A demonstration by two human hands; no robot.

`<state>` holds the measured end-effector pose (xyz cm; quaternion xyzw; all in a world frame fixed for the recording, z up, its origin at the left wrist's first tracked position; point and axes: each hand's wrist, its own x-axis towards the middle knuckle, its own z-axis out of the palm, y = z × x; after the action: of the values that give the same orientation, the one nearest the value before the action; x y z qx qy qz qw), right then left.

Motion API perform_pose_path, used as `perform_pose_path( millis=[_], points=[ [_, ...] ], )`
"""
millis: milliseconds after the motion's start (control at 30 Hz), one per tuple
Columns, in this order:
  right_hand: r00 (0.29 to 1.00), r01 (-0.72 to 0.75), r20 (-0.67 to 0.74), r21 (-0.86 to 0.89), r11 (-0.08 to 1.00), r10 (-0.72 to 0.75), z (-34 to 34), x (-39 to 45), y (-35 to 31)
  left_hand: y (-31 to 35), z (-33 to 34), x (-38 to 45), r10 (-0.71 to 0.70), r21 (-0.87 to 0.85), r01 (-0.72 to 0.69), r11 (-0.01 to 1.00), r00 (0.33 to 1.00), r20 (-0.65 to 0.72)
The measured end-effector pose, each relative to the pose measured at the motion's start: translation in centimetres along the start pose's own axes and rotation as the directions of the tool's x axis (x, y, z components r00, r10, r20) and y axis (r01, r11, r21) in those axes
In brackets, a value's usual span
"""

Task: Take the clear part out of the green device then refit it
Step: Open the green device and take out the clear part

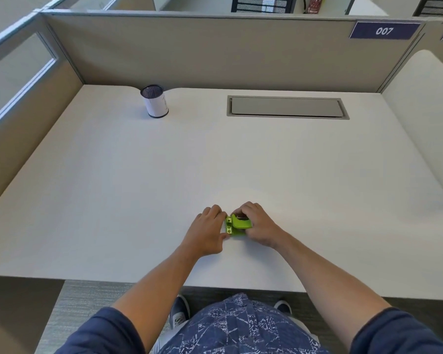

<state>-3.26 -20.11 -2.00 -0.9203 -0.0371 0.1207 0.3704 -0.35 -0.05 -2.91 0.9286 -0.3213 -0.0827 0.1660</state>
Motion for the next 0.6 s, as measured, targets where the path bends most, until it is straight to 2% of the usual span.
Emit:
perform_pose_path(
  millis=[600],
  points=[
    [1.0, -0.02, 0.023, 0.069, 0.997, 0.018, -0.41, -0.01, 0.43, 0.26, -0.07, 0.2, 0.009, -0.019, -0.009, 1.0, 1.0, 0.01]
  ],
)
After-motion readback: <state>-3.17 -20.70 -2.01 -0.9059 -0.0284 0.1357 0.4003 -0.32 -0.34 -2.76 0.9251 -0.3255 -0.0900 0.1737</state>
